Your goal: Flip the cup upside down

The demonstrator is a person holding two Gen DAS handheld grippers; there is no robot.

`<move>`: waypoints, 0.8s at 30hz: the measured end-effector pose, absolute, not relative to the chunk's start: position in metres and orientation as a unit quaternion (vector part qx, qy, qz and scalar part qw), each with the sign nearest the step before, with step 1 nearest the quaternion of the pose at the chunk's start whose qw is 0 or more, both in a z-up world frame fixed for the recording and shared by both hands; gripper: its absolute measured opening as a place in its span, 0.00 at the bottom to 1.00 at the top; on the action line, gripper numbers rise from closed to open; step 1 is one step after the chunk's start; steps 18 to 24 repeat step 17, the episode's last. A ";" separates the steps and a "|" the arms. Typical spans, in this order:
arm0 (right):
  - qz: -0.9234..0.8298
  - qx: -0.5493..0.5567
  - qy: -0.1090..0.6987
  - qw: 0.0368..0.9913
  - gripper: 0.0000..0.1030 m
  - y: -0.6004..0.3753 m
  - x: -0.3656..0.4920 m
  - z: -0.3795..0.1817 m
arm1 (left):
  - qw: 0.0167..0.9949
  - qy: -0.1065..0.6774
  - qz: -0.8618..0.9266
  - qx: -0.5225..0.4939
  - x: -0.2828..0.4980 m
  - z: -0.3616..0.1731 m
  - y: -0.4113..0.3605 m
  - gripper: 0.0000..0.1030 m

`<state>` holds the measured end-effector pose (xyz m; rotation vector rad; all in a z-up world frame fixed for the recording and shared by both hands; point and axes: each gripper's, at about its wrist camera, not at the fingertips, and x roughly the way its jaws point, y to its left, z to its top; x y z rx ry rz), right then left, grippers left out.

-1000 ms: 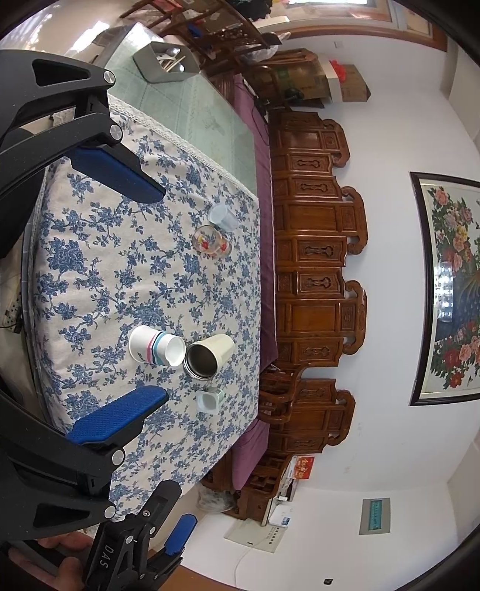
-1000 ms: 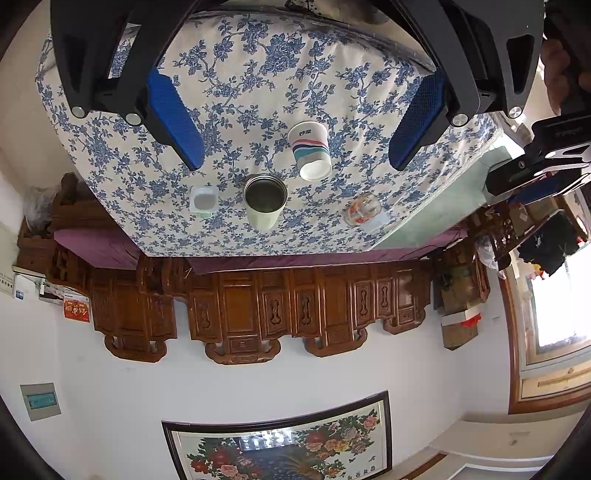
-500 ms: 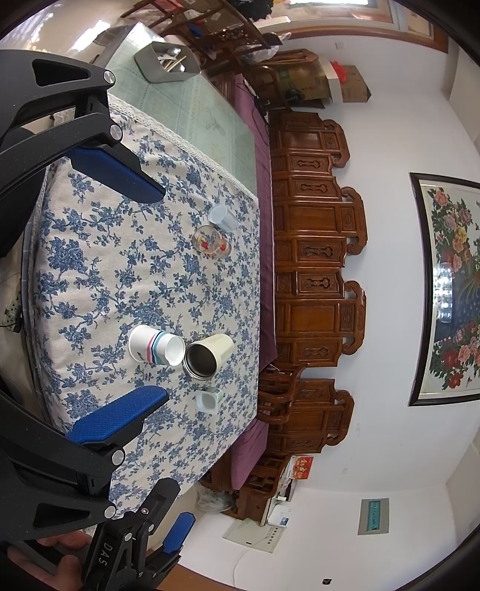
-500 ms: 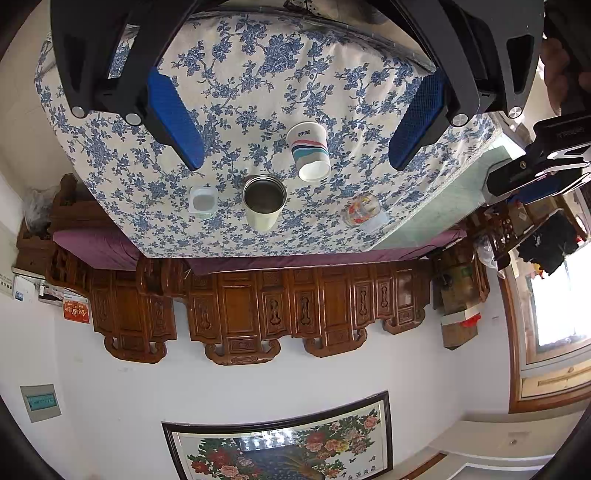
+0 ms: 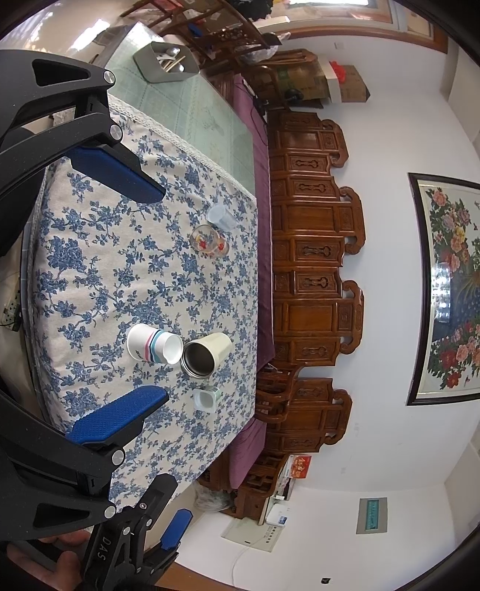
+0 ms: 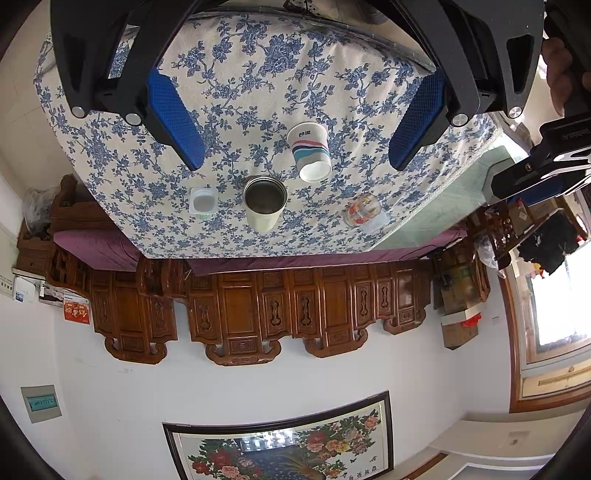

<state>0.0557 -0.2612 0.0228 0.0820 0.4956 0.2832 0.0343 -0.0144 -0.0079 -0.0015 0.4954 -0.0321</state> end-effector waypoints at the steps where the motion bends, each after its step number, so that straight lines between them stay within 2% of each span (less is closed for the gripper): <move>1: 0.140 0.040 0.244 0.959 0.97 -0.261 0.056 0.023 | 0.969 0.245 -0.016 0.000 0.034 -0.008 -0.015 0.93; 24: 0.140 0.040 0.243 0.959 0.97 -0.262 0.055 0.022 | 0.969 0.247 -0.015 -0.004 0.034 -0.006 -0.015 0.93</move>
